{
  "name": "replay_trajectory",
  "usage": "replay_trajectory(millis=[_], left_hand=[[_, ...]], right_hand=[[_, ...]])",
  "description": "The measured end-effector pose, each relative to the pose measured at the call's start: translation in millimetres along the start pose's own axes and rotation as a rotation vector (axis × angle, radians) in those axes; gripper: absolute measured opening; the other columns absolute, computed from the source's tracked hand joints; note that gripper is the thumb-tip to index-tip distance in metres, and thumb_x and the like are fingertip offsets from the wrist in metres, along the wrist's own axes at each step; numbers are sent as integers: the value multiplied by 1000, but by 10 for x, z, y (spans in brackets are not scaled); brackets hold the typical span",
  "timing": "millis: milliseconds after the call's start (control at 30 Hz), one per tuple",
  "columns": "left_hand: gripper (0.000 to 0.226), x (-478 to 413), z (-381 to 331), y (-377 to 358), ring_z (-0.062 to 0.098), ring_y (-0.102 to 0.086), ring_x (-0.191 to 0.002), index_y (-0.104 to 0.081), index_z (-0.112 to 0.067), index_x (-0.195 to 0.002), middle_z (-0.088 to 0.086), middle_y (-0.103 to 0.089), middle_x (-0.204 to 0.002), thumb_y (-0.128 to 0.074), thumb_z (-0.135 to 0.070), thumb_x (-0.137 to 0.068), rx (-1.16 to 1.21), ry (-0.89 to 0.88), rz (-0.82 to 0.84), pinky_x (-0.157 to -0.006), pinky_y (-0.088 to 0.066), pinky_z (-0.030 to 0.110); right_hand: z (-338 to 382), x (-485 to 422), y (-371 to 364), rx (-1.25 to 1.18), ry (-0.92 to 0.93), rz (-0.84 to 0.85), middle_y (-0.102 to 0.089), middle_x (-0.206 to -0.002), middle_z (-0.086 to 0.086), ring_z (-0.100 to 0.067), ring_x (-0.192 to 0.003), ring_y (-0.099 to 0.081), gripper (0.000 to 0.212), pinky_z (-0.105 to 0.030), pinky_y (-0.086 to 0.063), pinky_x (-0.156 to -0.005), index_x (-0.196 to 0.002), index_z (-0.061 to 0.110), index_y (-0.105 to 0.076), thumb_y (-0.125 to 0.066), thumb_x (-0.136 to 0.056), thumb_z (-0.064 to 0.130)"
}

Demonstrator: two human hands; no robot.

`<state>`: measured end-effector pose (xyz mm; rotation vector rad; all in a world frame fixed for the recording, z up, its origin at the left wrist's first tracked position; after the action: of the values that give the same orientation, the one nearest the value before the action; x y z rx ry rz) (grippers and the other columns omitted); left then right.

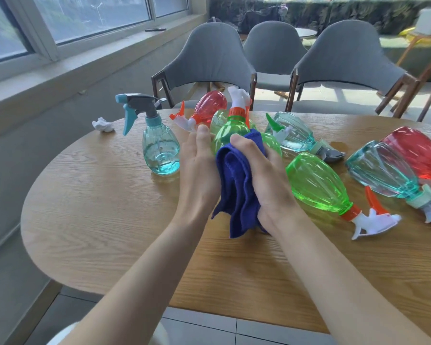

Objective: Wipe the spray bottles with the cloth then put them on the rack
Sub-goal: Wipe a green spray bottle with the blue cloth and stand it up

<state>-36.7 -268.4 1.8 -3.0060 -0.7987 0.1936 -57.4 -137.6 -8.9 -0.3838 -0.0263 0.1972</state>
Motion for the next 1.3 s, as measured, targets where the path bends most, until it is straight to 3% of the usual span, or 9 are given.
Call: replay_trajectory(millis=[133, 233, 333, 500, 633, 767, 1100, 1233, 1300], left_hand=[[39, 30, -139, -51, 18, -59, -131, -65, -35, -111, -2, -64, -126, -35, -59, -106, -168, -239, 20, -112, -47, 50], [38, 181, -223, -126, 2, -56, -130, -62, -30, -136, -9, -58, -138, -40, -49, -111, -281, -377, 95, -113, -48, 36], [67, 417, -254, -315, -3, -38, -149, -35, -20, -164, -8, -43, -160, -41, -57, -108, -432, -523, 232, -120, -30, 15], [83, 274, -213, -215, -13, -43, -141, -41, -35, -162, -28, -48, -152, -51, -76, -91, -245, -343, 212, -119, -35, 18], [86, 164, -177, -175, 14, -64, -133, -59, -28, -150, -3, -67, -143, -55, -85, -86, 19, -133, 251, -116, -49, 47], [79, 192, -196, -224, 35, -66, -132, -61, -3, -146, 20, -69, -140, -45, -67, -102, 471, 96, 388, -116, -50, 51], [69, 202, -47, -252, 23, -72, -120, -68, -24, -134, 3, -76, -126, -48, -79, -97, 153, 6, 260, -109, -55, 54], [79, 145, 10, -207, 22, -74, -117, -75, -23, -127, 3, -79, -122, -49, -88, -90, 203, 117, 198, -108, -55, 46], [68, 154, -3, -186, 23, -78, -108, -75, -13, -127, 9, -81, -117, -48, -70, -103, 368, 205, 216, -95, -61, 38]], right_hand=[[91, -12, 70, -32, 42, -78, -60, -72, -1, -18, -65, -58, 21, -35, -51, -65, -80, 20, -63, -77, -94, 27], [220, -17, 145, -2, 146, -164, -62, -75, 2, -17, -68, -59, 17, -35, -51, -67, -89, 18, -62, -76, -96, 26], [304, -9, 152, 8, 220, -168, -65, -82, 1, -17, -74, -63, 17, -34, -55, -71, -107, 14, -63, -73, -99, 25], [184, 14, 39, 93, 174, -49, -70, -88, 4, -20, -85, -70, 48, -43, -58, -83, -130, 17, -58, -67, -96, 50], [165, 45, 1, 149, 188, 12, -73, -104, 0, -30, -104, -72, 40, -58, -55, -105, -127, 28, -60, -65, -96, 52], [167, 88, -96, 215, 241, 67, -73, -111, 2, -17, -104, -72, 47, -51, -56, -104, -136, 23, -58, -70, -96, 46], [220, -67, 53, 33, 82, -112, -65, -85, -1, -23, -83, -63, 46, -46, -52, -90, -84, 26, -71, -60, -92, 70], [110, -56, 13, 250, 173, -96, -72, -118, 3, -24, -115, -68, 54, -54, -45, -115, -113, 31, -65, -49, -92, 79], [54, 7, -77, 414, 257, -29, -66, -131, 0, -19, -127, -63, 52, -49, -44, -116, -131, 44, -50, -50, -93, 78]])
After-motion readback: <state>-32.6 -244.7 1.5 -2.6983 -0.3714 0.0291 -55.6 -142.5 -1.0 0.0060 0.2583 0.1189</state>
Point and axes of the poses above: each hand's wrist, its own x-axis away from the middle knuckle, its own y-axis out of the back of the hand, z = x × y, the point moved 8 cm from there along -x, towards the middle knuckle
